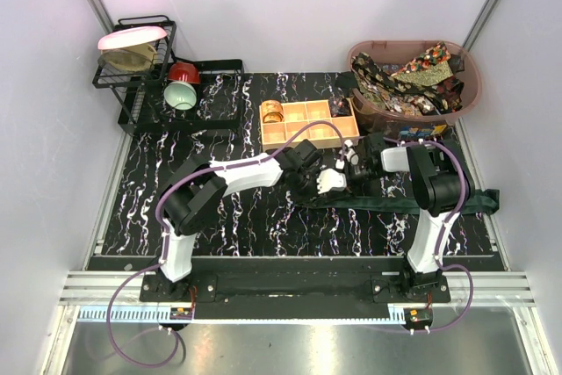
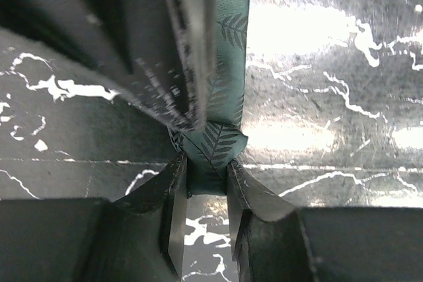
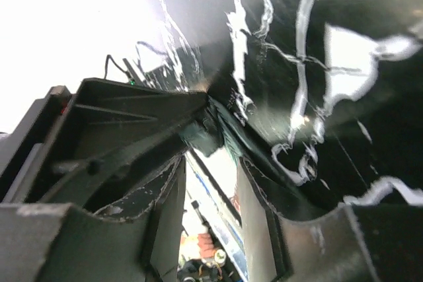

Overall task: Roll the ties
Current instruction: Roll the tie at the center of the board.

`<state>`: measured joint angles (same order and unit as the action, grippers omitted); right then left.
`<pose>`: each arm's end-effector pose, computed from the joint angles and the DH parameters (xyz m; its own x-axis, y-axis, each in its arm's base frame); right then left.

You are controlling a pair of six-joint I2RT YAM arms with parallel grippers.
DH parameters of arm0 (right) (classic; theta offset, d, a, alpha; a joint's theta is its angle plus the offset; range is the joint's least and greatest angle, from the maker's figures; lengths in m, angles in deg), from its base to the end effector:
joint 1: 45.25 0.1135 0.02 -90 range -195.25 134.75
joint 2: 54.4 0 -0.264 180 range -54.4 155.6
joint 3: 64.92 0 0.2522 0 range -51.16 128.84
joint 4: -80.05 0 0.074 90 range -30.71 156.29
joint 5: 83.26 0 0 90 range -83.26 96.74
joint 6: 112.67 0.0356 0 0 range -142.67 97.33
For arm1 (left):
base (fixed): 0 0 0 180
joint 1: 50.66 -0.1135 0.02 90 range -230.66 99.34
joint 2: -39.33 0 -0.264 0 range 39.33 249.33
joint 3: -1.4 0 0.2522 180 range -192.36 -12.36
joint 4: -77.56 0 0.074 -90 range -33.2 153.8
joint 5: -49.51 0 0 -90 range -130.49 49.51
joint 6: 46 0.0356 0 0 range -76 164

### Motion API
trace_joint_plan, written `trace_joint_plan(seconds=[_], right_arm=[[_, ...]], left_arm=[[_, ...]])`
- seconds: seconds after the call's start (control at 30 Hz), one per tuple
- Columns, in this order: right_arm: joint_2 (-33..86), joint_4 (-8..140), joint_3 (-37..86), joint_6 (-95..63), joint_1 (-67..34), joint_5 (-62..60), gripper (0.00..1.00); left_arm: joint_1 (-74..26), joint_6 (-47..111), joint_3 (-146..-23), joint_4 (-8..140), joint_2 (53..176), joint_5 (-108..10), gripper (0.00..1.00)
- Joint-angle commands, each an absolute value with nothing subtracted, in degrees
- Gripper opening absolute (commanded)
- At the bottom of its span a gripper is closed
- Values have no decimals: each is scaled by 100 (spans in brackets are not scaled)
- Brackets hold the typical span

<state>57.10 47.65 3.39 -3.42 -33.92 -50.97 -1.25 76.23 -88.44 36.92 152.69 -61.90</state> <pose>0.3116 0.0931 0.0964 -0.9992 -0.0206 0.0350 0.0193 0.5182 0.8550 0.2521 -0.3142 0.1588 -0.0631 0.8368 -0.5439 0.9979 0.0457 -0.0455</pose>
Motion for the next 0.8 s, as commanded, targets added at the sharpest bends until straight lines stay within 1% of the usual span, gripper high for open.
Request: trace_joint_plan(seconds=[0.0, 0.27, 0.43, 0.73, 0.77], right_arm=[[5555, 5916, 184, 220, -3128, -5382, 42], [5617, 6813, -106, 765, -2829, -5496, 39], [5696, 6735, -150, 722, -2768, -5540, 38], [5363, 6673, -404, 871, -2750, -5637, 37], [5336, 6673, -440, 871, -2776, -5610, 38]], left_arm=[[-118, 7740, -8769, 2820, 15543, -5912, 28], [-118, 7757, -8742, 2820, 15526, -5983, 28], [-118, 7714, -8760, 2811, 15552, -6000, 29], [-127, 7705, -8786, 2802, 15578, -6009, 28], [-144, 7696, -8777, 2802, 15570, -6027, 28]])
